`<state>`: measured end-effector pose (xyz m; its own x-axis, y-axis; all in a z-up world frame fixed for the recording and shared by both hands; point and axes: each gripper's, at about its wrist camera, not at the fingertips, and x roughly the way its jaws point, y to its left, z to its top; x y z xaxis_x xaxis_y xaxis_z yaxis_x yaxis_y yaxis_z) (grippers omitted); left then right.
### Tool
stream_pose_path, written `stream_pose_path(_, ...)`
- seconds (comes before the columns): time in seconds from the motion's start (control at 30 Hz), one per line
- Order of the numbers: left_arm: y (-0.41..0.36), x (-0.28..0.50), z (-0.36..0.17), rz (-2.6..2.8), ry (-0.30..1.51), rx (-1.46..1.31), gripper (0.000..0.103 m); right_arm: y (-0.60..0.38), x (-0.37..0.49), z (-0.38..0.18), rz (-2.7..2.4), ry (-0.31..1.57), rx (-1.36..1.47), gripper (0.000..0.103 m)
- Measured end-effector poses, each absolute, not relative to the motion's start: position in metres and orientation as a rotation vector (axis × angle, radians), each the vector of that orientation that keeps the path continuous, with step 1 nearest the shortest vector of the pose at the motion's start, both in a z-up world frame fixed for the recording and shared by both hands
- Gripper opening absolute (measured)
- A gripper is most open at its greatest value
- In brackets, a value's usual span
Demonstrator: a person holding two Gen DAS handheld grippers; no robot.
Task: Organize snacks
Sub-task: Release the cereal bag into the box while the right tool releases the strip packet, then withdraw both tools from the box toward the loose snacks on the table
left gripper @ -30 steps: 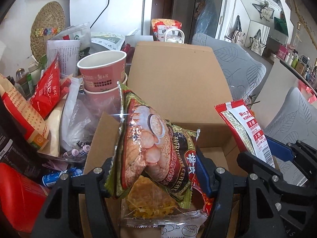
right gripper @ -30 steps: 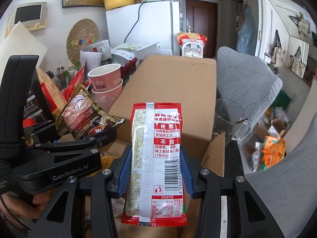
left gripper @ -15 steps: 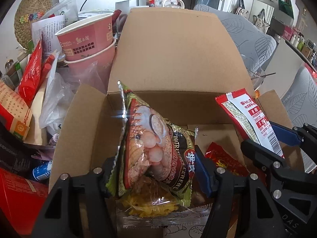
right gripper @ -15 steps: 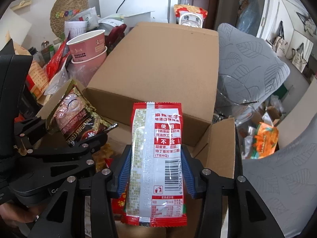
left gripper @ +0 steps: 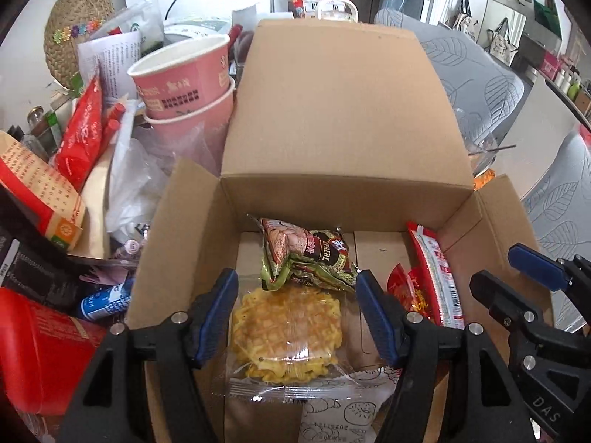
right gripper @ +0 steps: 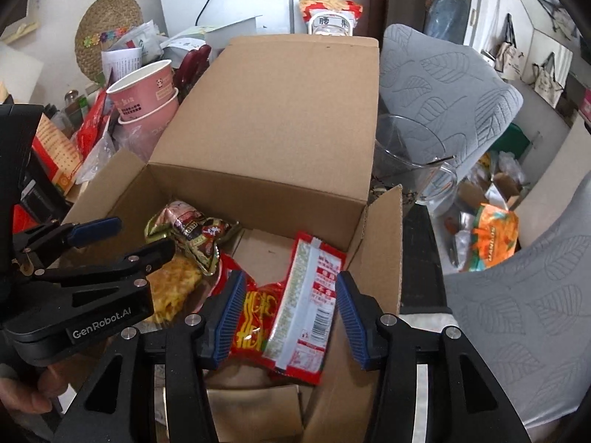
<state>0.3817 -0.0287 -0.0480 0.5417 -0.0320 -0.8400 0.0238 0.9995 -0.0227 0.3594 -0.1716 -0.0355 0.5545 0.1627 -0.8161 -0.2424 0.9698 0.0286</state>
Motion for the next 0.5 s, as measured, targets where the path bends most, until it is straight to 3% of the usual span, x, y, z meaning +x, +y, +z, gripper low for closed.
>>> stream_pose_path(0.5, -0.035, 0.325, 0.045, -0.061, 0.809, 0.01, 0.066, -0.173, 0.31, 0.034, 0.264, 0.798, -0.051, 0.051)
